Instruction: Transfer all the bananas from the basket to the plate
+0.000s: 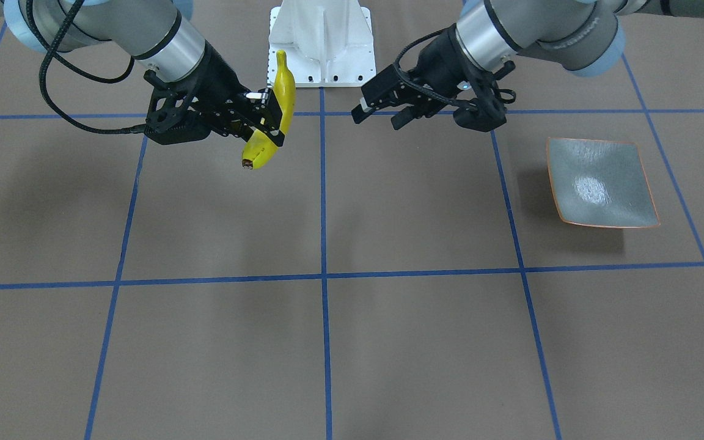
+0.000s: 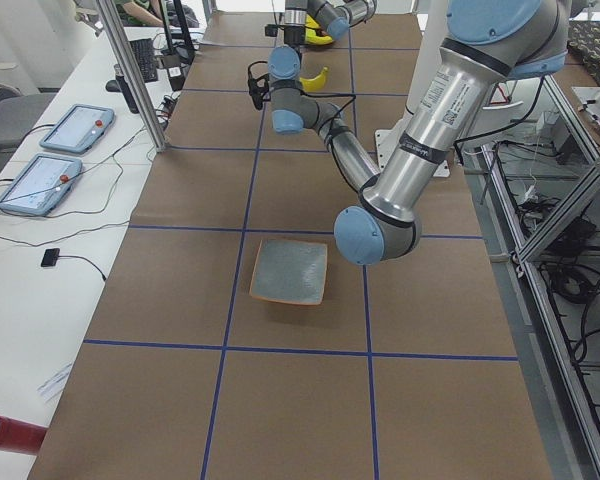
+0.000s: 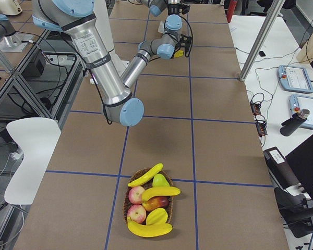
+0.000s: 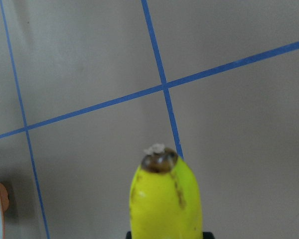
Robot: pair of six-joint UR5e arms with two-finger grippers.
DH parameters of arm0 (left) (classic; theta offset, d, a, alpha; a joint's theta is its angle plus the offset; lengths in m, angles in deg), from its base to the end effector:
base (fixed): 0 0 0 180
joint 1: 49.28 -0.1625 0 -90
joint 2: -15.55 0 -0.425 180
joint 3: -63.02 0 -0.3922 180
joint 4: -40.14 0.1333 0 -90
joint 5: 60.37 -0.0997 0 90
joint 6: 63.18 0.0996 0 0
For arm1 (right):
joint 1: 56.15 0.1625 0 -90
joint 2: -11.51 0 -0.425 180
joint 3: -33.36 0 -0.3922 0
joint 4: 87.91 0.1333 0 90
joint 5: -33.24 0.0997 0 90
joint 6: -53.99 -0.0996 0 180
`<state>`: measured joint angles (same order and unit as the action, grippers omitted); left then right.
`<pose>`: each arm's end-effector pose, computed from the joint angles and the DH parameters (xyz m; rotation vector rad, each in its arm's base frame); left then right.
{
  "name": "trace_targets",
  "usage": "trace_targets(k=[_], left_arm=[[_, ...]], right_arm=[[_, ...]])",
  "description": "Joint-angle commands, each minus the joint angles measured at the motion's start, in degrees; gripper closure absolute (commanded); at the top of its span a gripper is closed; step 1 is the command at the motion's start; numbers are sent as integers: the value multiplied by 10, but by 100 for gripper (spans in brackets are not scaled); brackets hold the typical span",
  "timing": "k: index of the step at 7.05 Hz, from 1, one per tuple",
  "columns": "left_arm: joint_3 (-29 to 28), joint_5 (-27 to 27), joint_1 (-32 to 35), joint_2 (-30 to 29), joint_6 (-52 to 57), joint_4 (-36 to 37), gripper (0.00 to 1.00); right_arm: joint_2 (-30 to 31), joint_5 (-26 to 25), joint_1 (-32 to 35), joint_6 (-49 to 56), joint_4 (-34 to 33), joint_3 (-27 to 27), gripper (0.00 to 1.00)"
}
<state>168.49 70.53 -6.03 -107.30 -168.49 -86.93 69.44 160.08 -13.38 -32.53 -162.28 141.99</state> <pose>0.3717 -0.4432 0.1333 -0.2121 1.5019 -0.2881 -0.3810 -0.4527 0.1598 -0.0844 -1.2439 0.2230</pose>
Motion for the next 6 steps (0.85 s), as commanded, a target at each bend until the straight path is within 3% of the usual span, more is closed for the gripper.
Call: trace_targets(k=[1,6], left_arm=[[0,-1,-50,-27,-25,0,1],[-7,-11,-90,-47,-23,-3,1]], right_arm=[[0,1,0,-1,16,-1,100],[2,4,0,0,38,-2,100]])
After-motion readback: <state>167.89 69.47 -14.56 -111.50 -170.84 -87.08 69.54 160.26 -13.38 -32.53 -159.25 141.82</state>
